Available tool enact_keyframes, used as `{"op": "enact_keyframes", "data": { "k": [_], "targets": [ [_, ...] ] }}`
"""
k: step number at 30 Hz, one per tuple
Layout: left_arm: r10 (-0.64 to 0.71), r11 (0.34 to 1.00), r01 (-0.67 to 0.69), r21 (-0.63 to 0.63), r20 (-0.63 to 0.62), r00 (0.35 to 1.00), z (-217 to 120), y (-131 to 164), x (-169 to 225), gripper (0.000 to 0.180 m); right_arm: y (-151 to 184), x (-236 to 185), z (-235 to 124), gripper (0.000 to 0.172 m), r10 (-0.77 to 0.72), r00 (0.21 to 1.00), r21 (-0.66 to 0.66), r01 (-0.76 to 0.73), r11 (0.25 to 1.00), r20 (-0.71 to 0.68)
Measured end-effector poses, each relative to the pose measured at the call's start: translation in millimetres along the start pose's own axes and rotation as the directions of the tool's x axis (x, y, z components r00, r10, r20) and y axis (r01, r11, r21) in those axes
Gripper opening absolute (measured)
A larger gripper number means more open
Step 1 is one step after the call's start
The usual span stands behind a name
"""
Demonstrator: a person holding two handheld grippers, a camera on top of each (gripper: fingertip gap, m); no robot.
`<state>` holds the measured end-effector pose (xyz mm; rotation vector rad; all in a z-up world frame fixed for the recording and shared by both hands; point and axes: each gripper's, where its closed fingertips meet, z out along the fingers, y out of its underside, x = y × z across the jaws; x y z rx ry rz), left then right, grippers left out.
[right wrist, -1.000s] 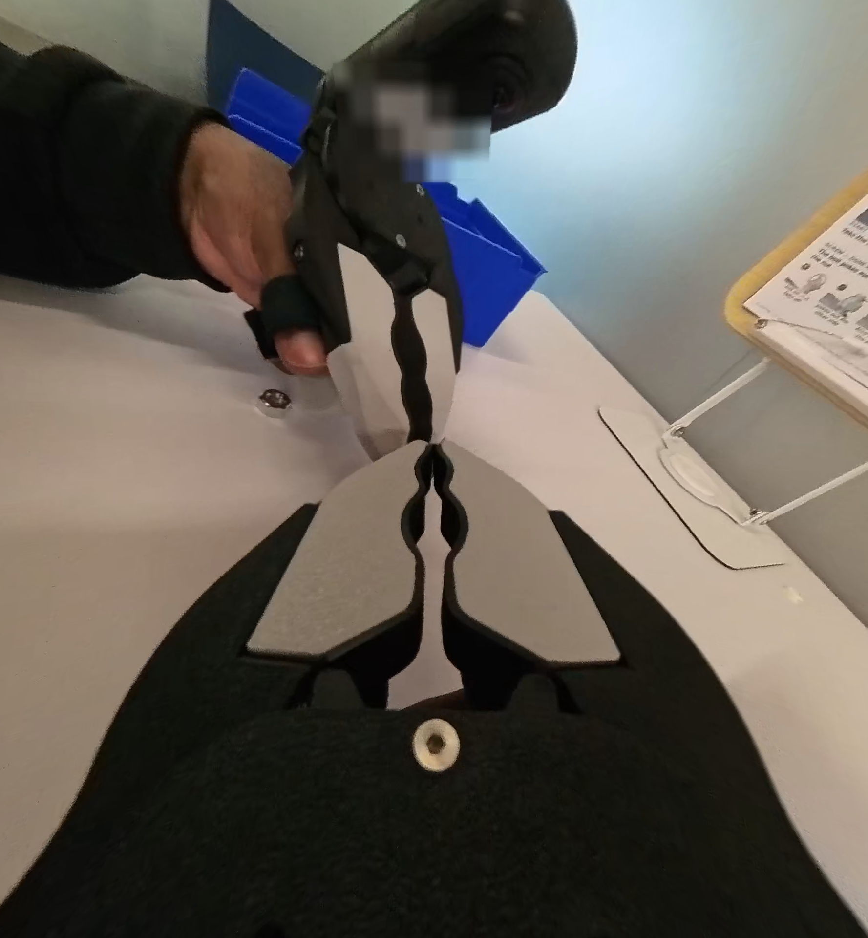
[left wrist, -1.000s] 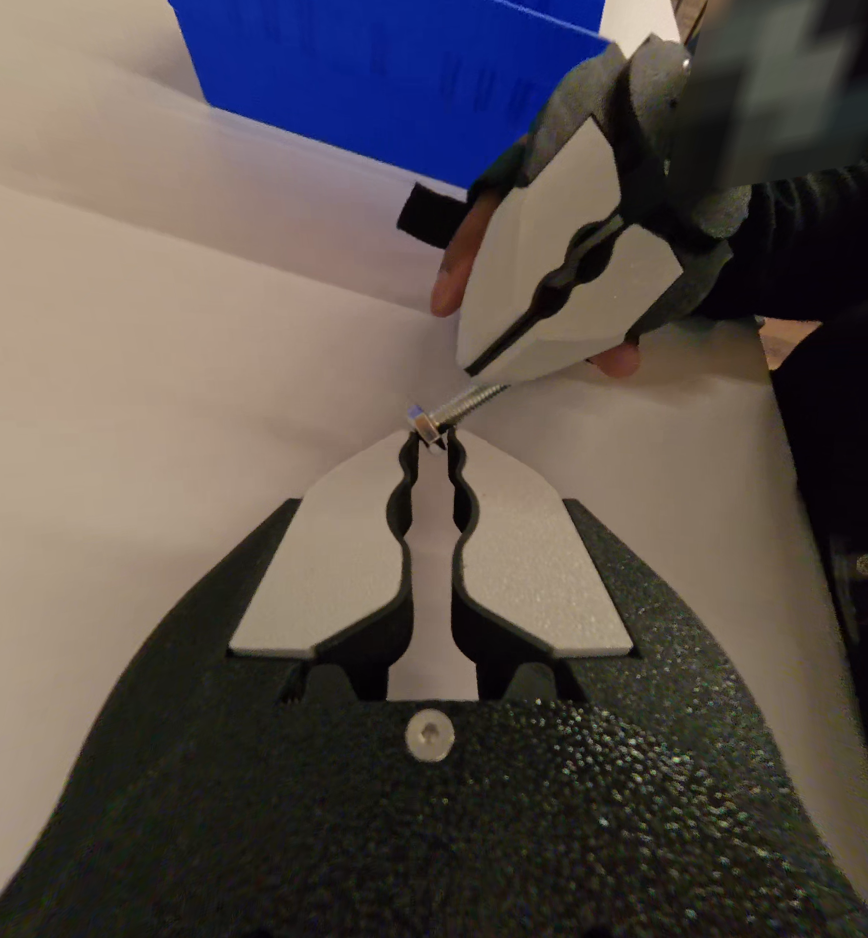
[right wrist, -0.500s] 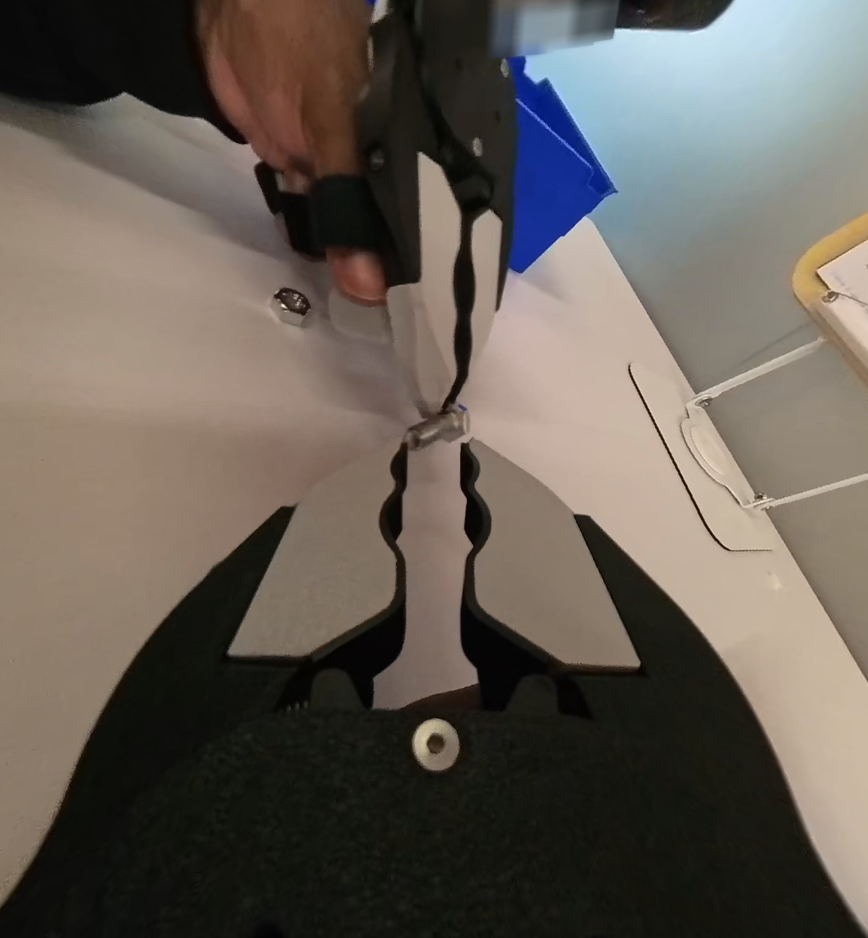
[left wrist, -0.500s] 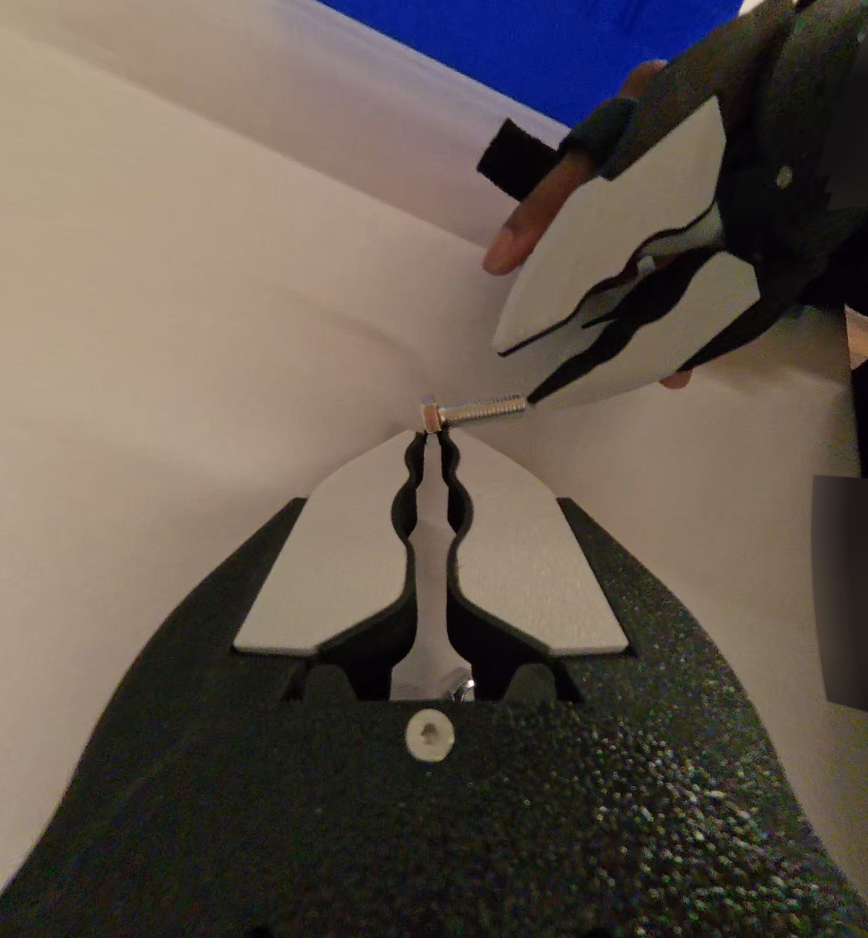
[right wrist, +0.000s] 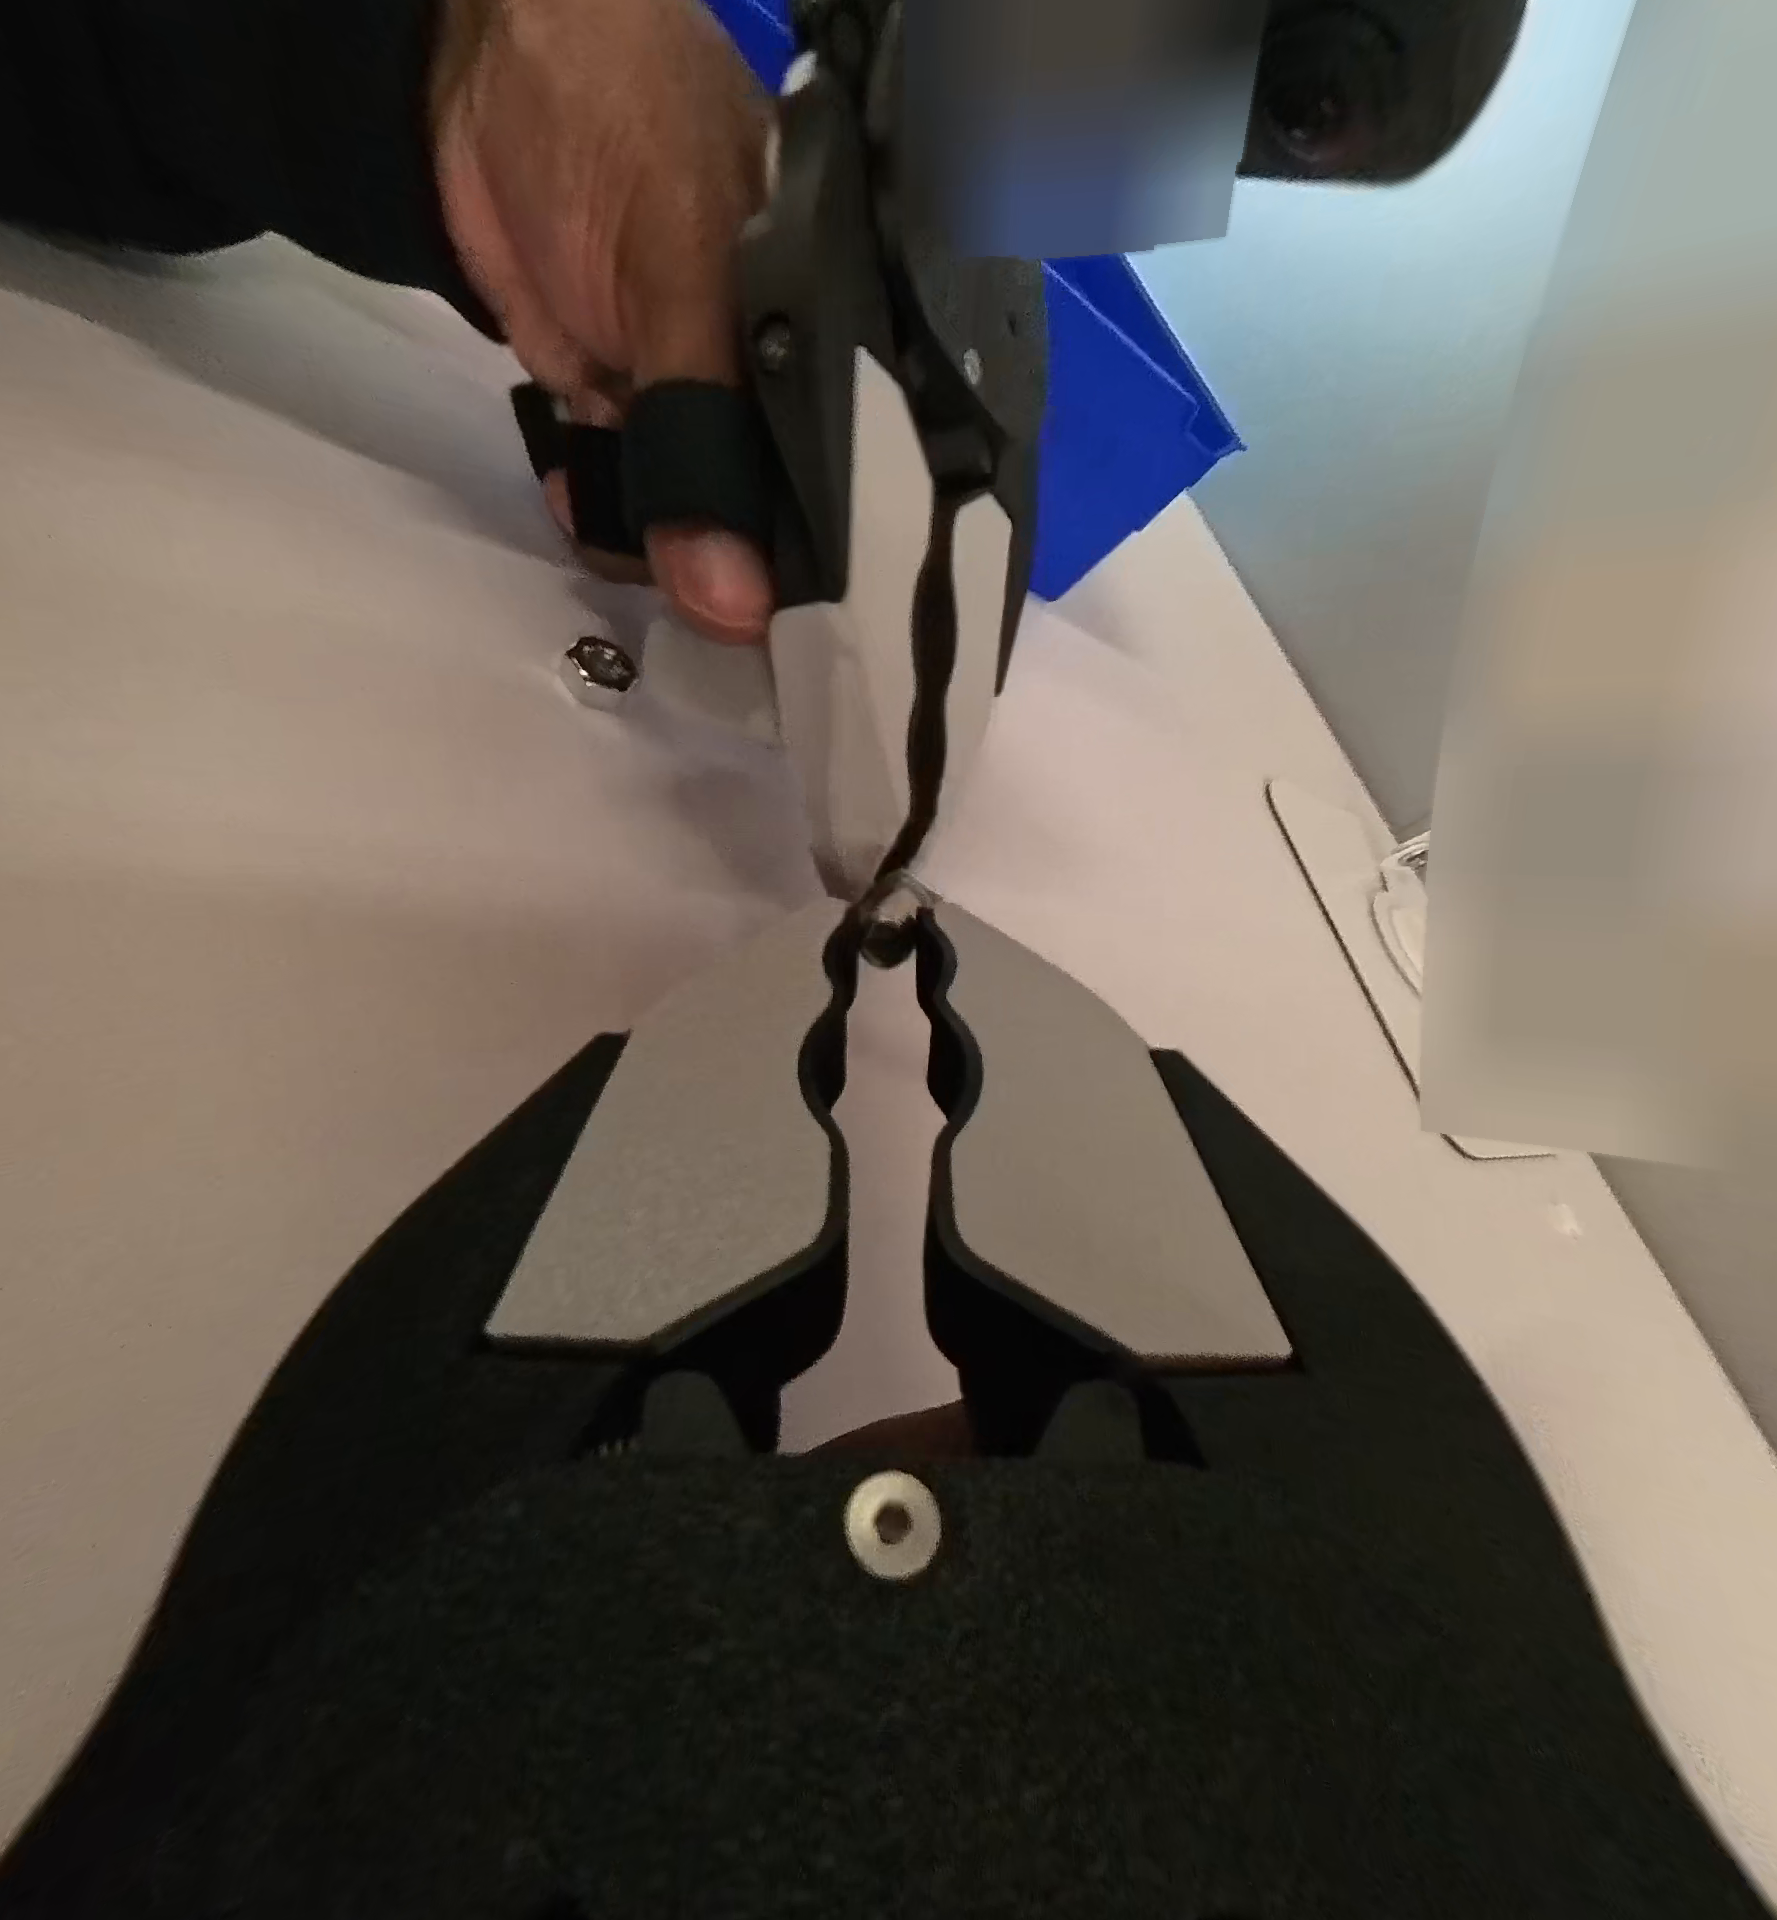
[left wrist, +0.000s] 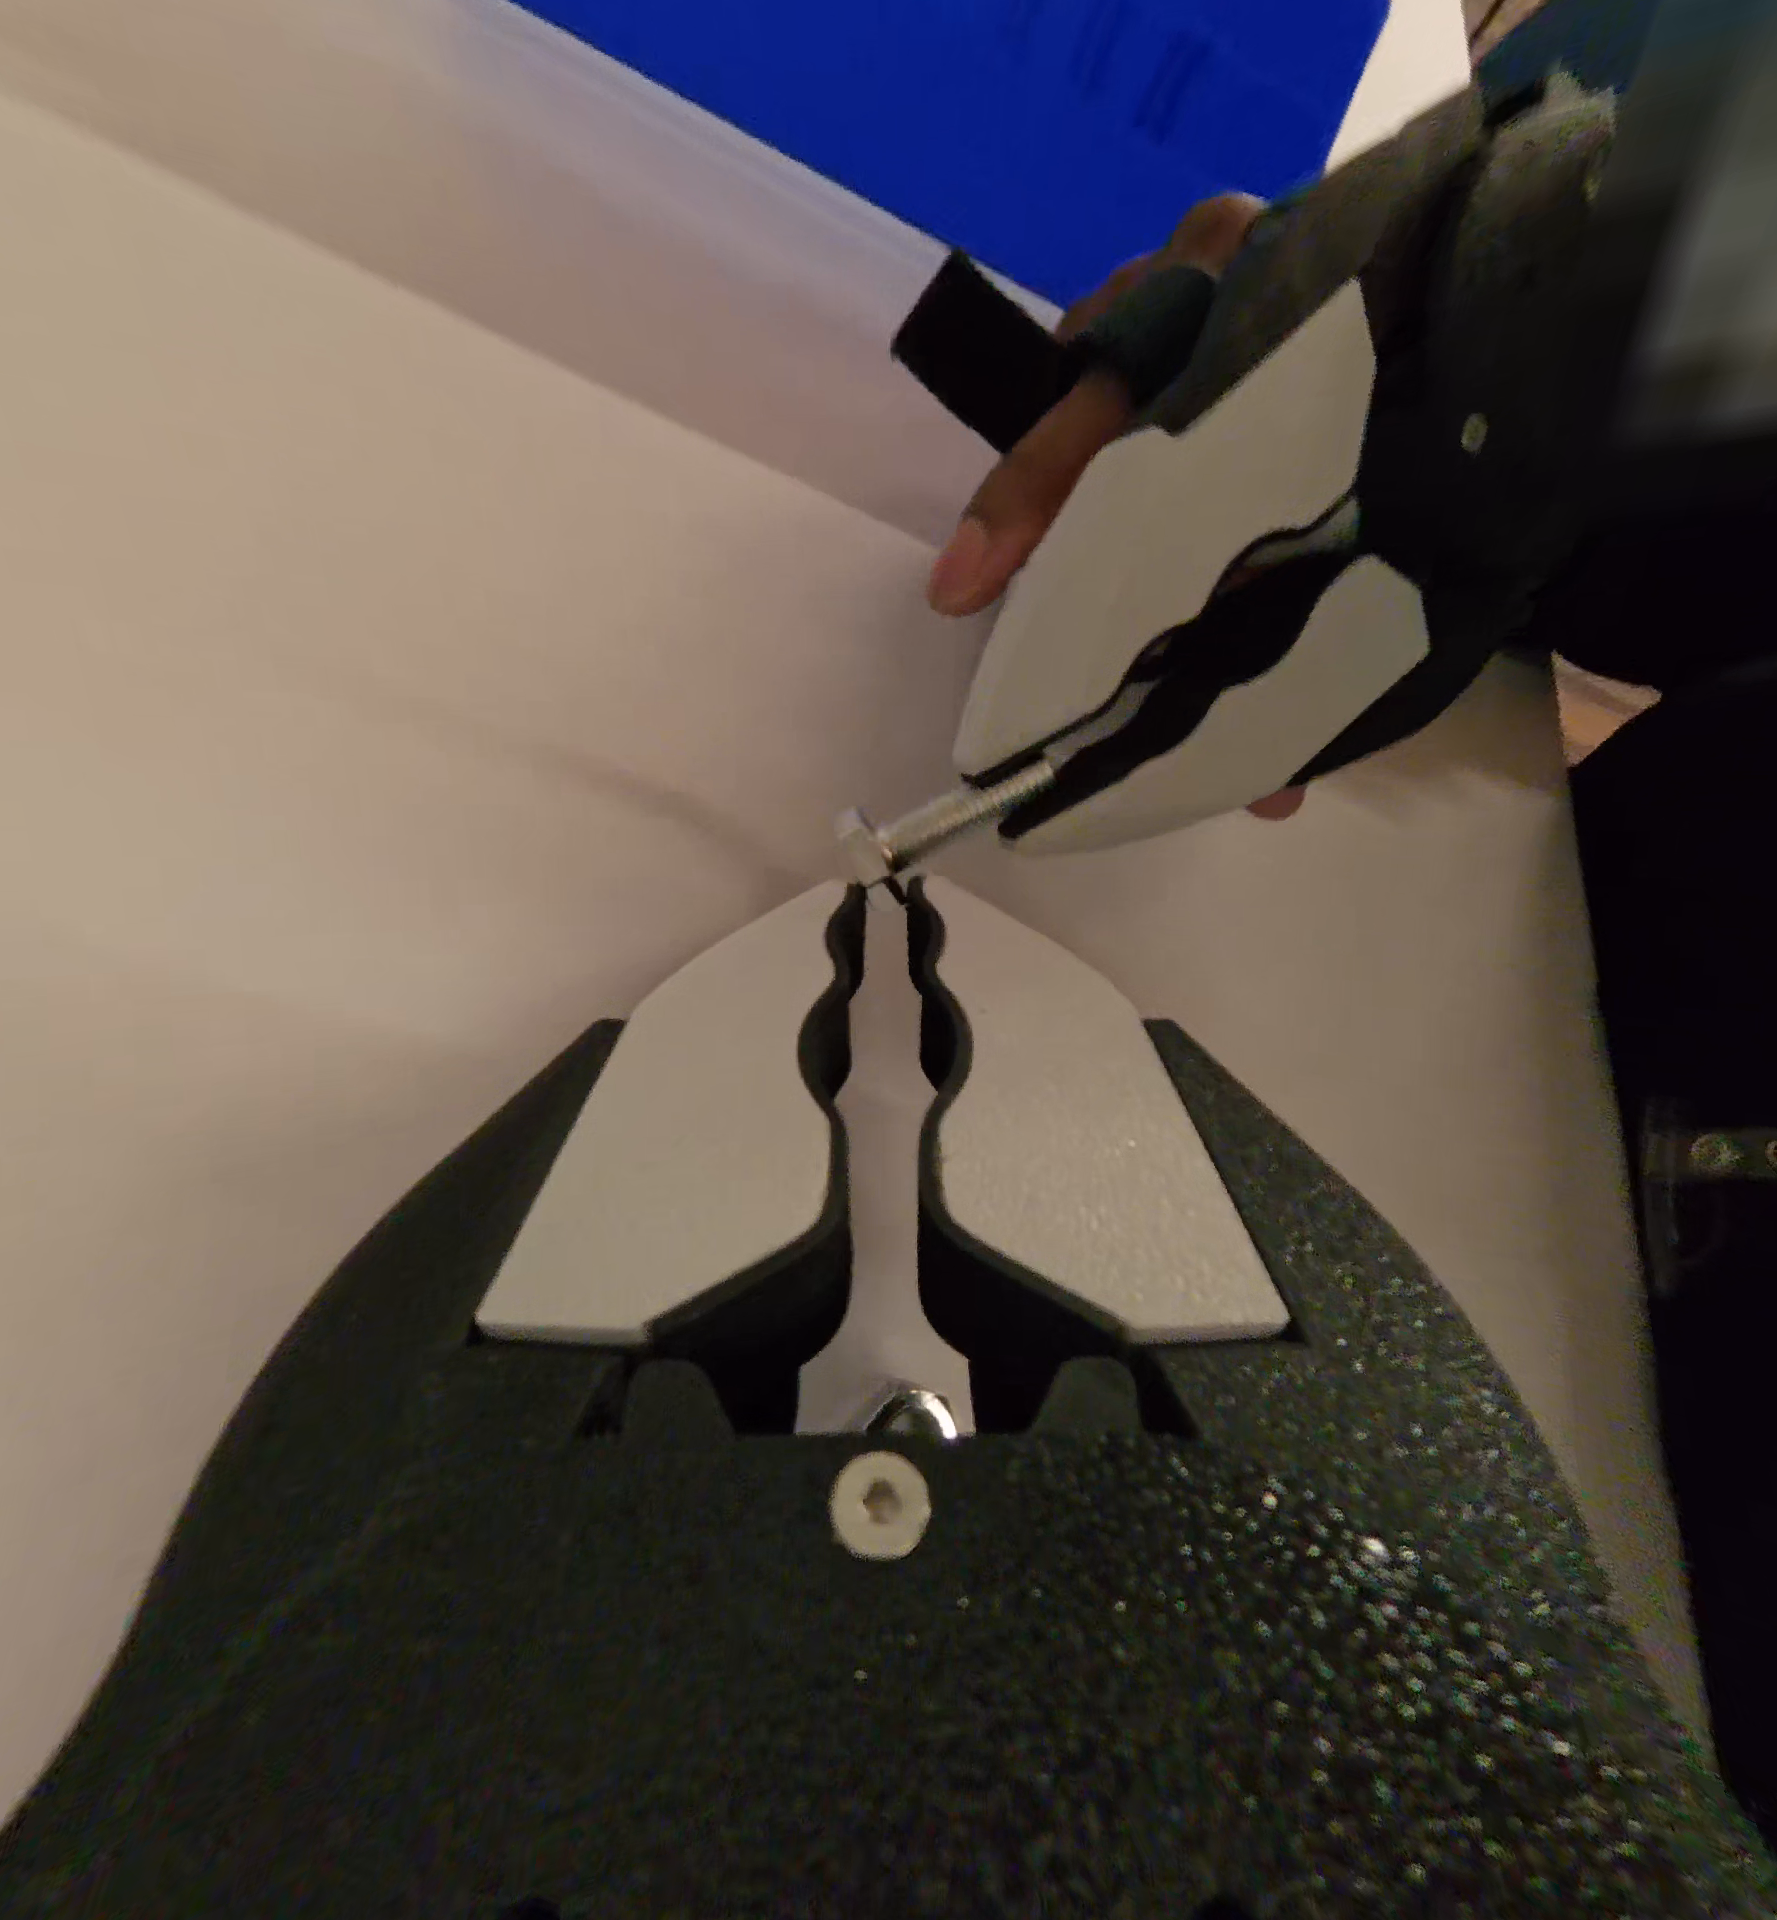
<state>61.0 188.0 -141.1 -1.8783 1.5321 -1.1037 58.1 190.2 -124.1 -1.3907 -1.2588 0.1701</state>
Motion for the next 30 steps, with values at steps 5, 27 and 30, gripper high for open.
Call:
{"op": "enact_keyframes", "data": {
  "k": [5, 27, 30],
  "targets": [
    [0.176, 0.984, -0.176, 0.007, 0.056, 0.983, -6, -3, -3, 0.018, -1, 6, -1, 0.009, 0.149, 0.988, 0.016, -0.150, 0.989, 0.029],
    [0.360, 0.850, -0.246, 0.465, -0.172, 0.917, -31, -47, 51, 0.023, -68, 16, -34, 0.009, 0.412, 0.875, 0.400, -0.482, 0.779, 0.252],
    [0.395, 0.858, -0.312, 0.408, -0.137, 0.908, -24, -40, 50, 0.022, -67, 13, -32, 0.009, 0.404, 0.879, 0.380, -0.474, 0.795, 0.251]
  ]
}}
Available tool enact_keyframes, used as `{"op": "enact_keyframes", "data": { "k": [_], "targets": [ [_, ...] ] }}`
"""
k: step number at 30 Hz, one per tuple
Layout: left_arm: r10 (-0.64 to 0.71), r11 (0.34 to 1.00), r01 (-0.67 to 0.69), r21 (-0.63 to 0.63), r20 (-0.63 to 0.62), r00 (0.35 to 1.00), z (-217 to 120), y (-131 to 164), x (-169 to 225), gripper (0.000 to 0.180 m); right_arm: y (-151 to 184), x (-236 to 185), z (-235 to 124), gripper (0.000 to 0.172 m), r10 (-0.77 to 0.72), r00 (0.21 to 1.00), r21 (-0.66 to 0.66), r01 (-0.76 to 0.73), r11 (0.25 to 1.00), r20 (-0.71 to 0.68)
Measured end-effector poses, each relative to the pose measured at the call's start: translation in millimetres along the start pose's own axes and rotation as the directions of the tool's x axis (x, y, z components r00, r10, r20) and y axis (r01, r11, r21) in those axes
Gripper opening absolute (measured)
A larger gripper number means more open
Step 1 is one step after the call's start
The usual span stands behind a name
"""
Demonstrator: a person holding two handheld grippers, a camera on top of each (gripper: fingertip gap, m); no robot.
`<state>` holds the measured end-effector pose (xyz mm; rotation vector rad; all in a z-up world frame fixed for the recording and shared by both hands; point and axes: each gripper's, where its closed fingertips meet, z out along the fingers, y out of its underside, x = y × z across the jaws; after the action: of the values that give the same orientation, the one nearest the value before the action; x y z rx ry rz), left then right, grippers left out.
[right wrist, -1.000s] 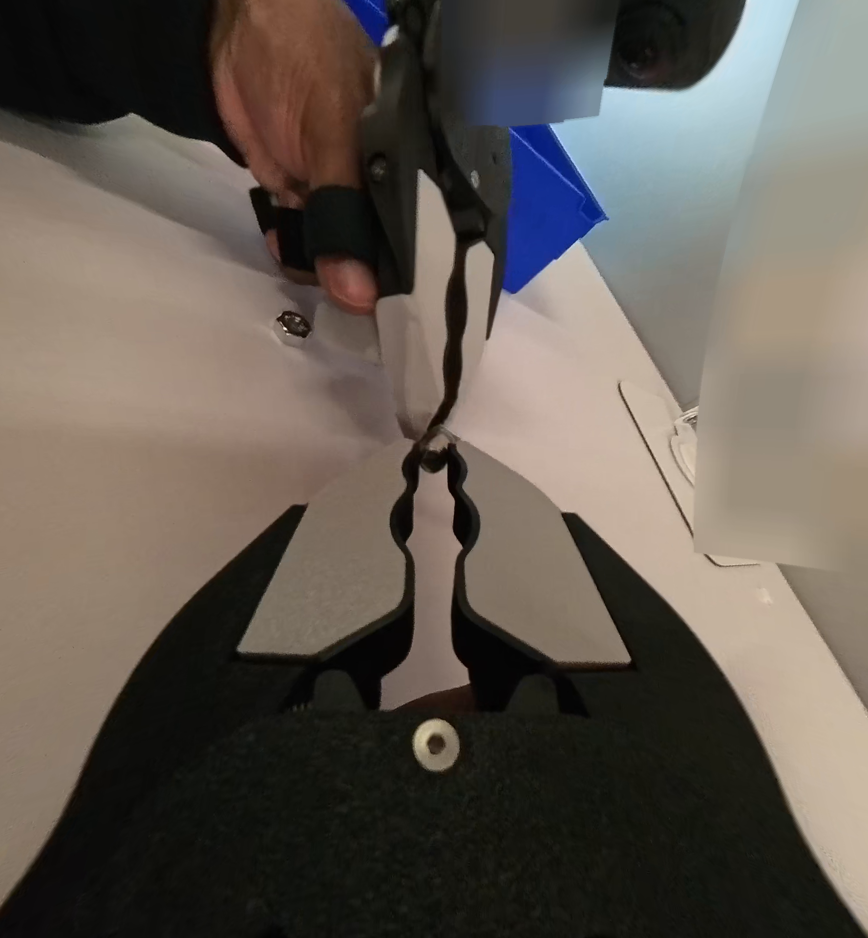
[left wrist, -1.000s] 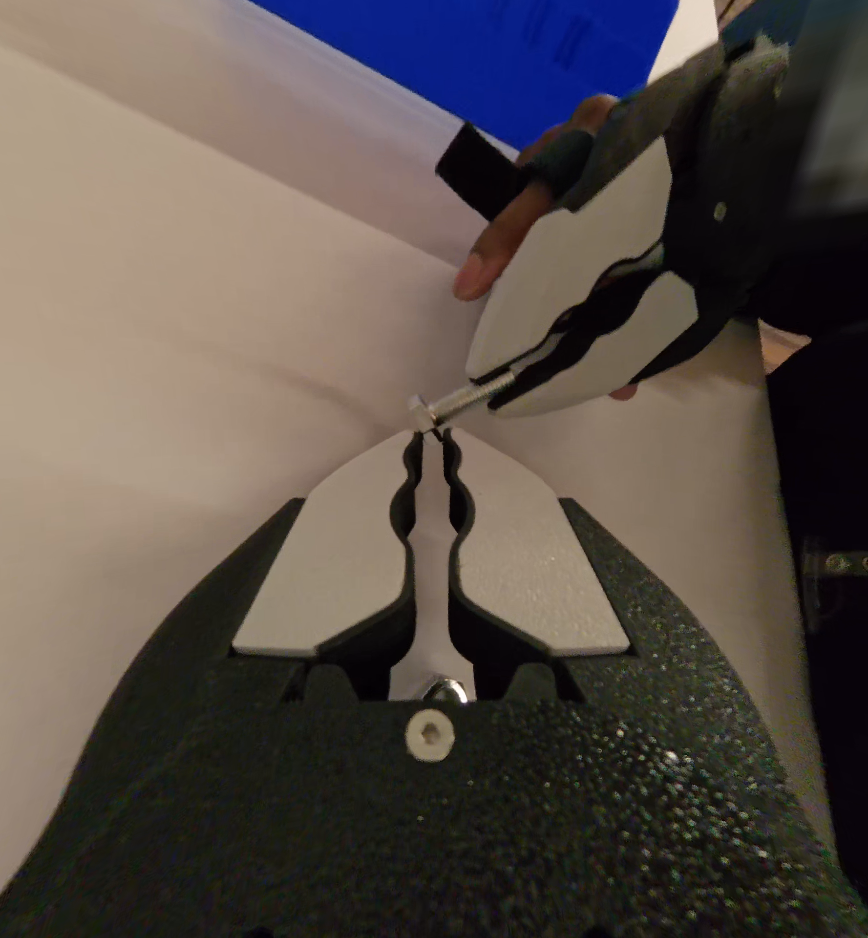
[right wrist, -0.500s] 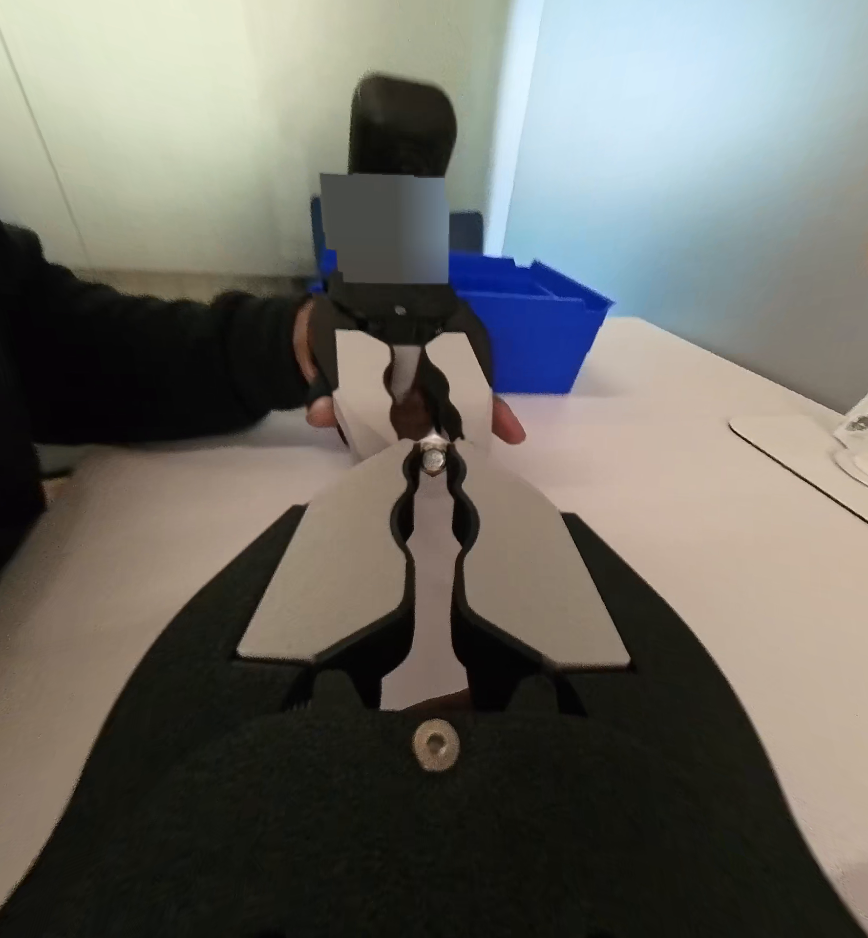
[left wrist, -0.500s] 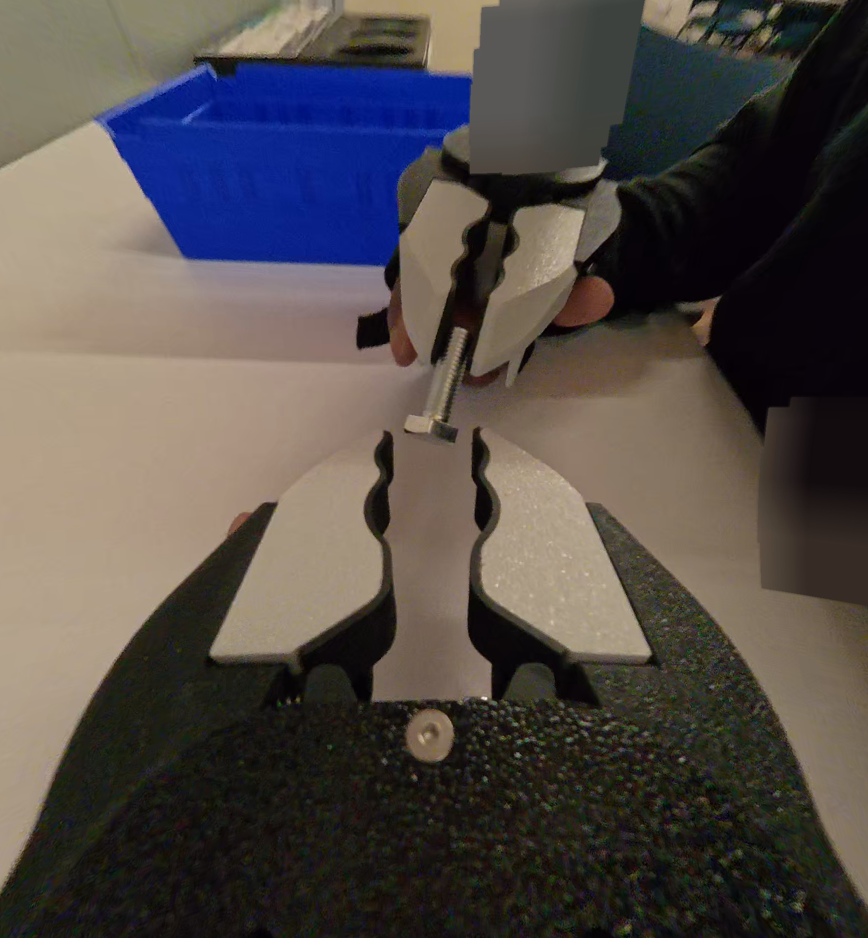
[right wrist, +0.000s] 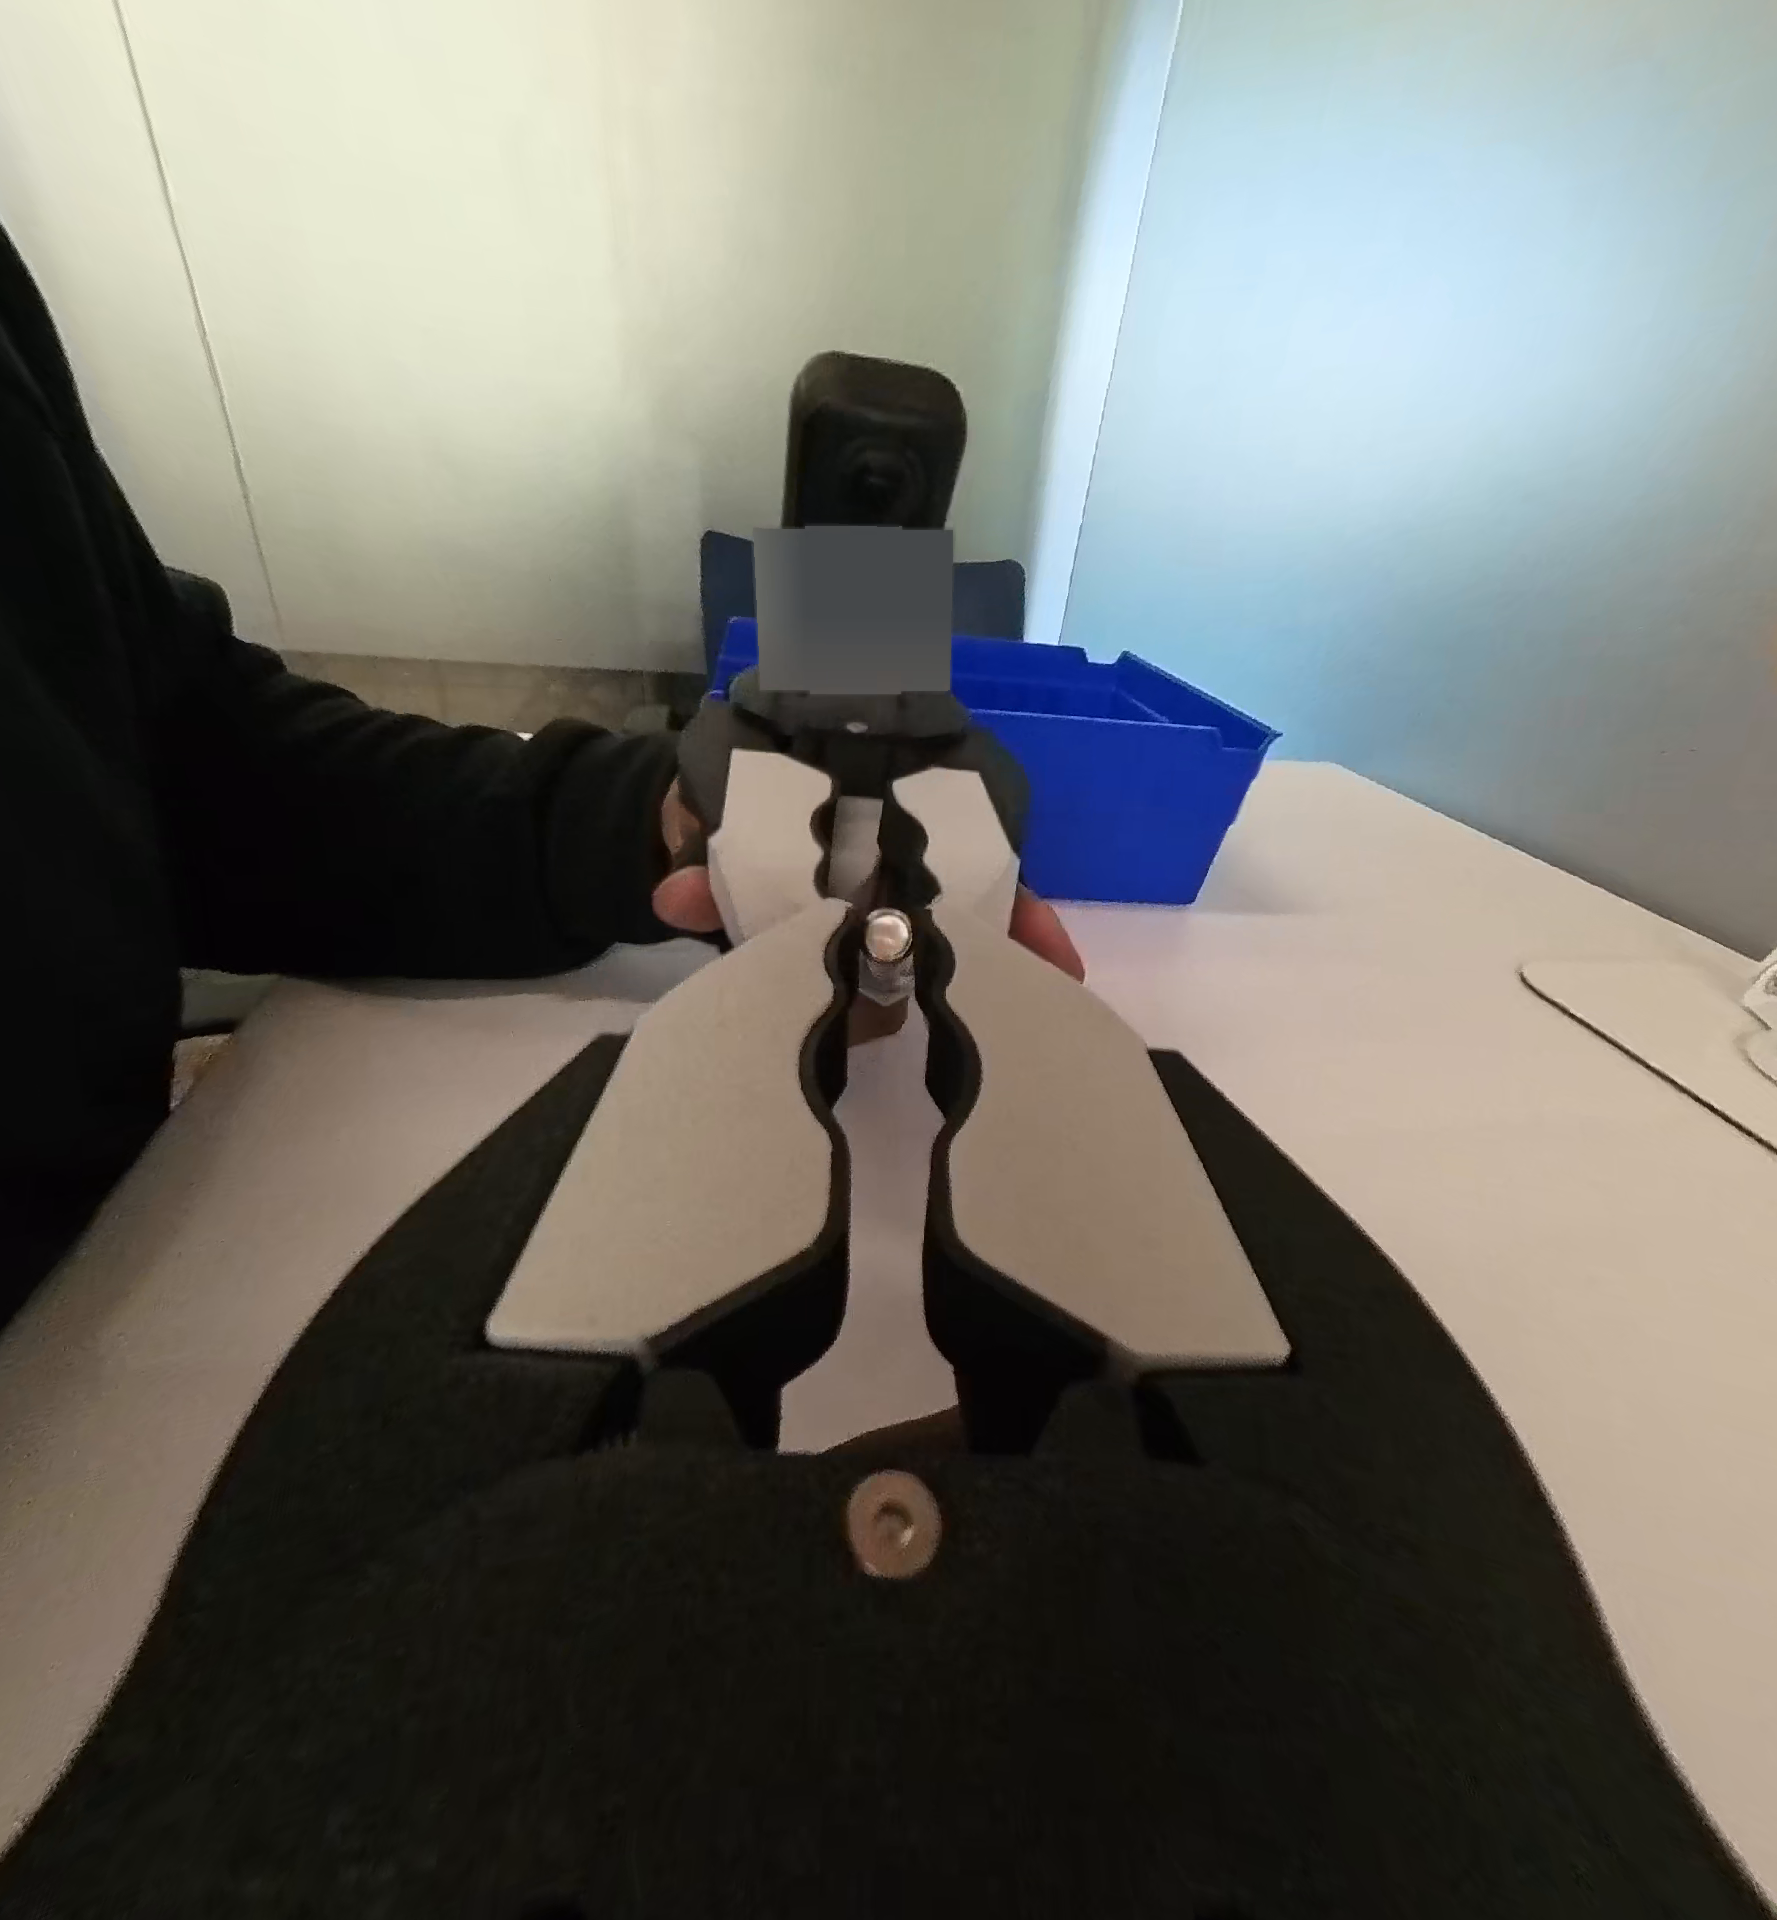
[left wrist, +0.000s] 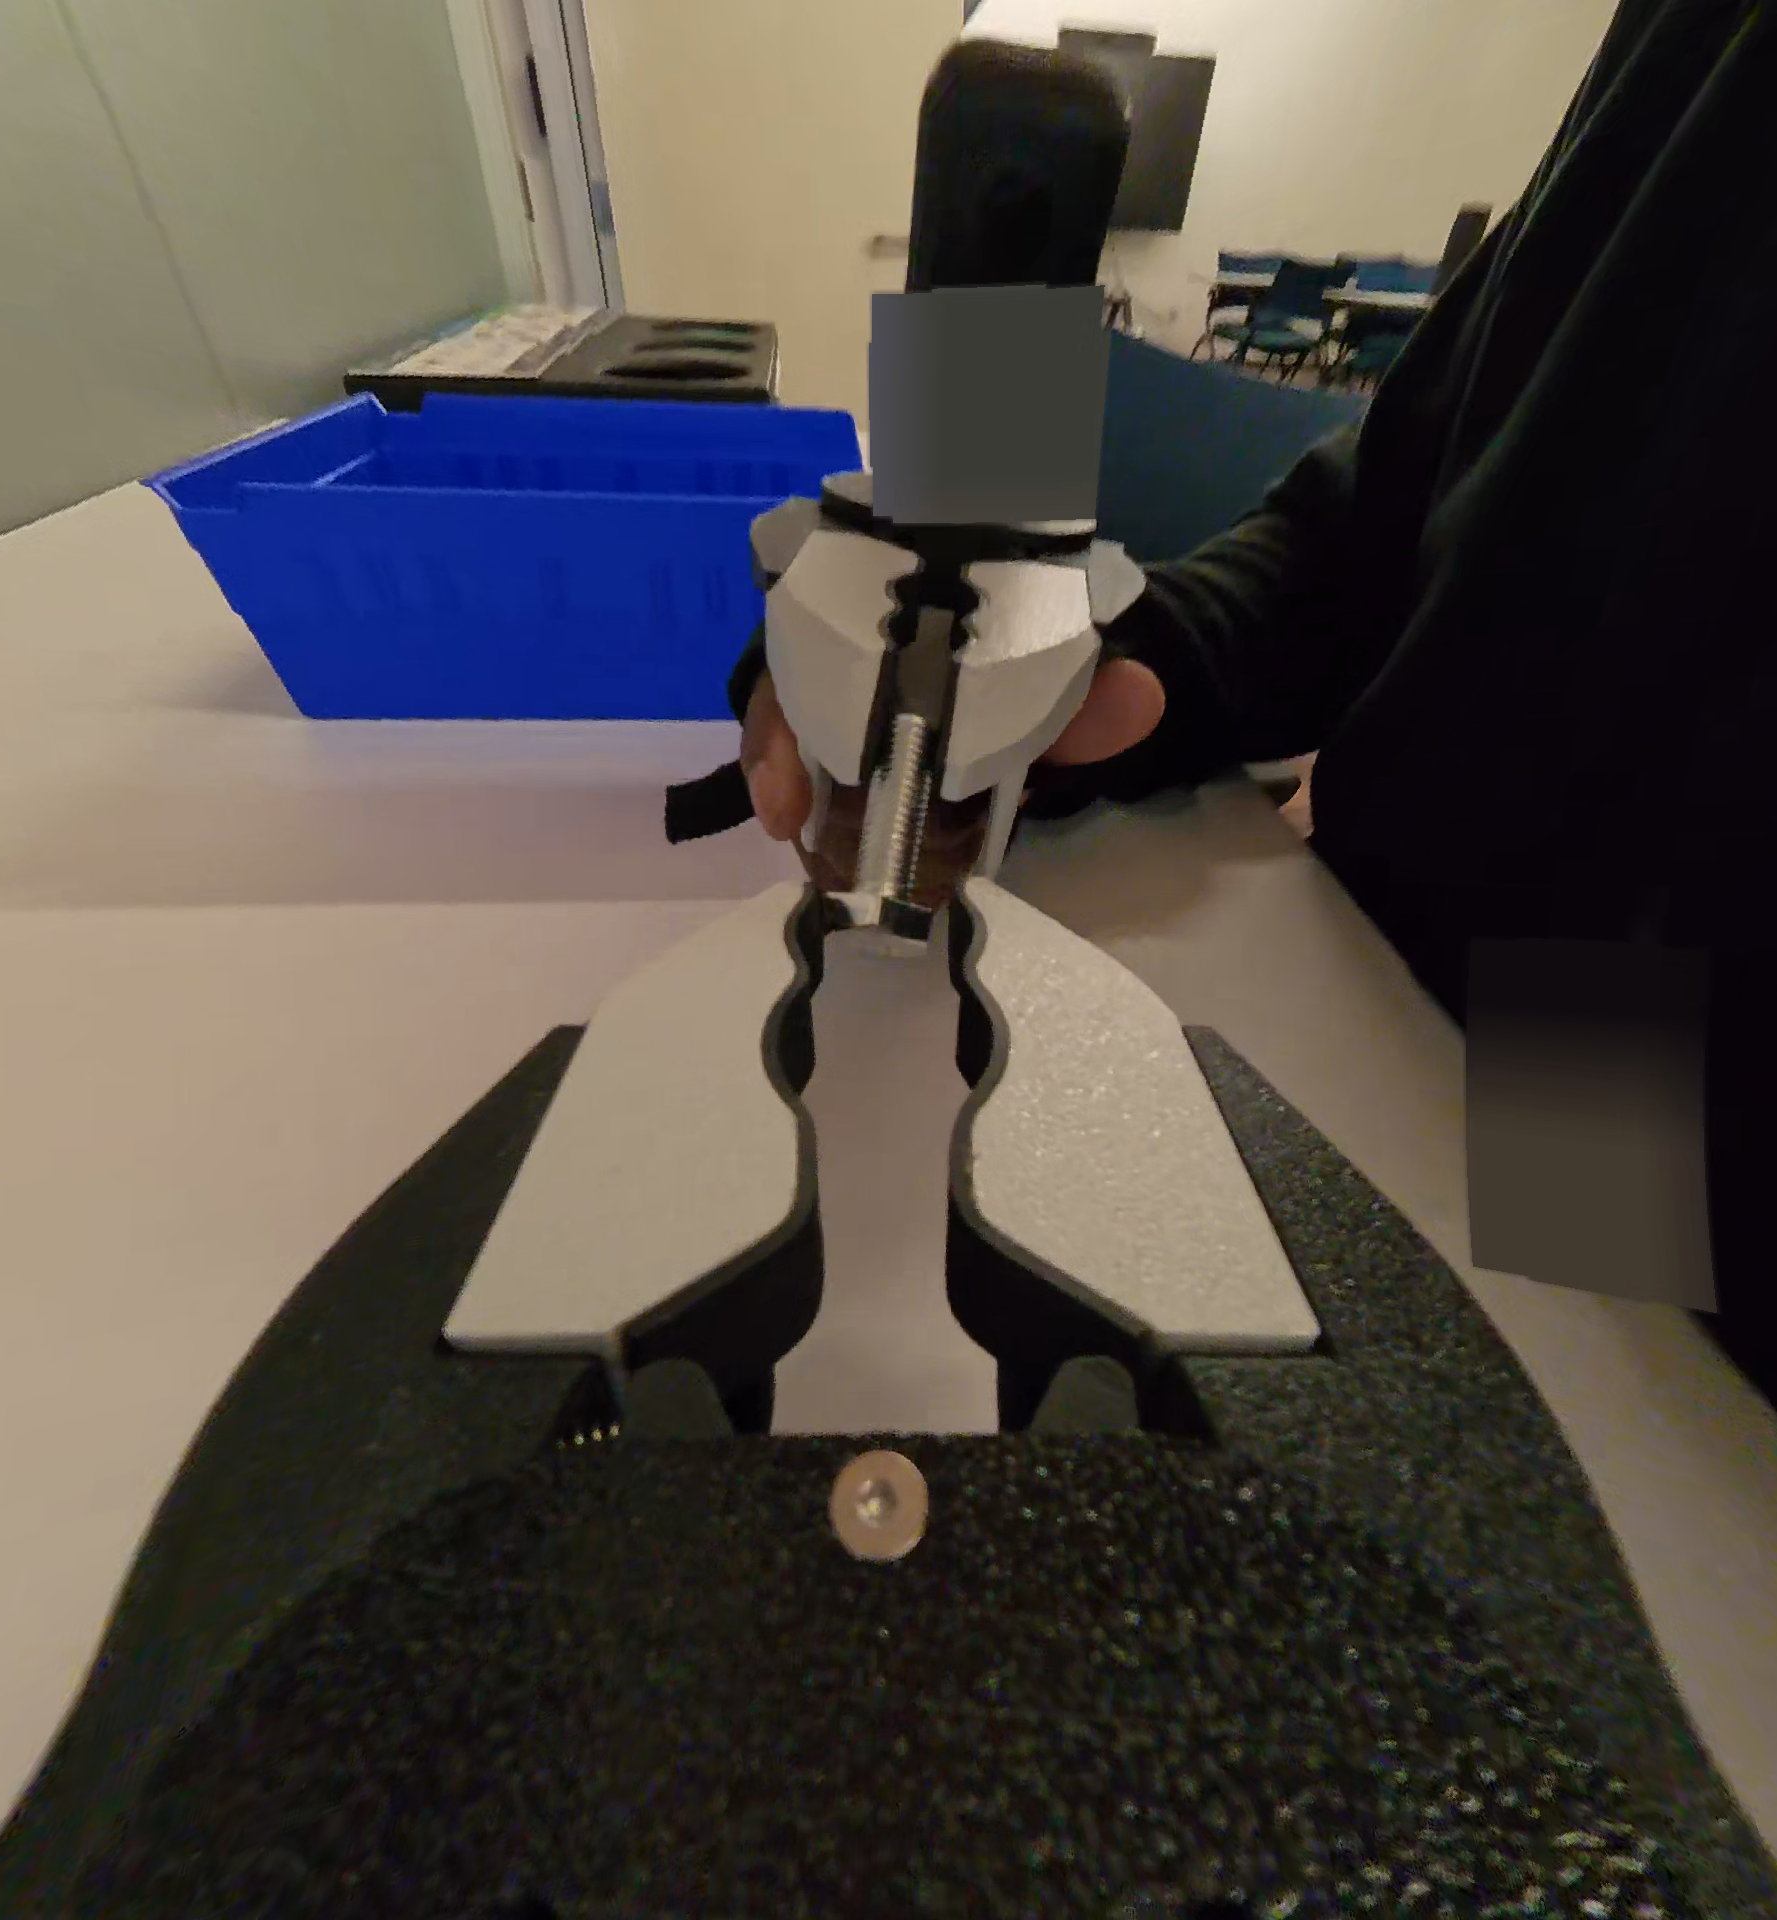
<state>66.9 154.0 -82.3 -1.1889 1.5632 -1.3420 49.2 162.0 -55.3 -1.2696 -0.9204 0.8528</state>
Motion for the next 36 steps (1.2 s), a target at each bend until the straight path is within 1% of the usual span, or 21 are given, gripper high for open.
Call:
{"op": "enact_keyframes", "data": {
  "k": [5, 11, 16, 18, 25, 28, 30, 33, 36],
  "targets": [
    [0.078, 0.994, -0.075, -0.074, 0.043, 0.996, 0, 8, -4, 0.020, 11, -1, 2, 0.009, -0.002, 1.000, -0.067, 0.003, 0.998, 0.009],
    [0.178, 0.972, -0.165, -0.168, 0.066, 0.982, 0, 17, -5, 0.019, 15, -2, 2, 0.009, -0.011, 1.000, -0.095, 0.012, 0.995, 0.016],
    [0.206, 0.955, -0.184, -0.234, 0.071, 0.976, 1, 26, -7, 0.023, 15, -3, 2, 0.009, -0.005, 1.000, -0.094, 0.007, 0.996, 0.022],
    [0.212, 0.952, -0.191, -0.240, 0.067, 0.975, 2, 27, -6, 0.024, 16, -4, 3, 0.009, -0.002, 1.000, -0.099, 0.005, 0.995, 0.030],
    [0.207, 0.936, -0.190, -0.297, 0.029, 0.978, 2, 36, -2, 0.018, 26, -9, 5, 0.009, -0.022, 0.998, -0.148, 0.030, 0.989, 0.057],
    [0.194, 0.927, -0.174, -0.331, 0.030, 0.980, 1, 41, -4, 0.018, 31, -6, 6, 0.009, -0.036, 0.999, -0.180, 0.042, 0.983, 0.036],
    [0.178, 0.921, -0.142, -0.362, 0.067, 0.982, 0, 46, -12, 0.018, 37, 1, 7, 0.012, -0.059, 0.998, -0.217, 0.056, 0.975, -0.010],
    [0.164, 0.908, -0.079, -0.411, 0.177, 0.970, -5, 54, -32, 0.018, 43, 12, 5, 0.027, -0.109, 0.992, -0.273, 0.086, 0.958, -0.070],
    [0.147, 0.914, -0.018, -0.406, 0.290, 0.946, -14, 54, -50, 0.018, 42, 19, 2, 0.030, -0.171, 0.980, -0.292, 0.134, 0.947, -0.106]
  ]
}}
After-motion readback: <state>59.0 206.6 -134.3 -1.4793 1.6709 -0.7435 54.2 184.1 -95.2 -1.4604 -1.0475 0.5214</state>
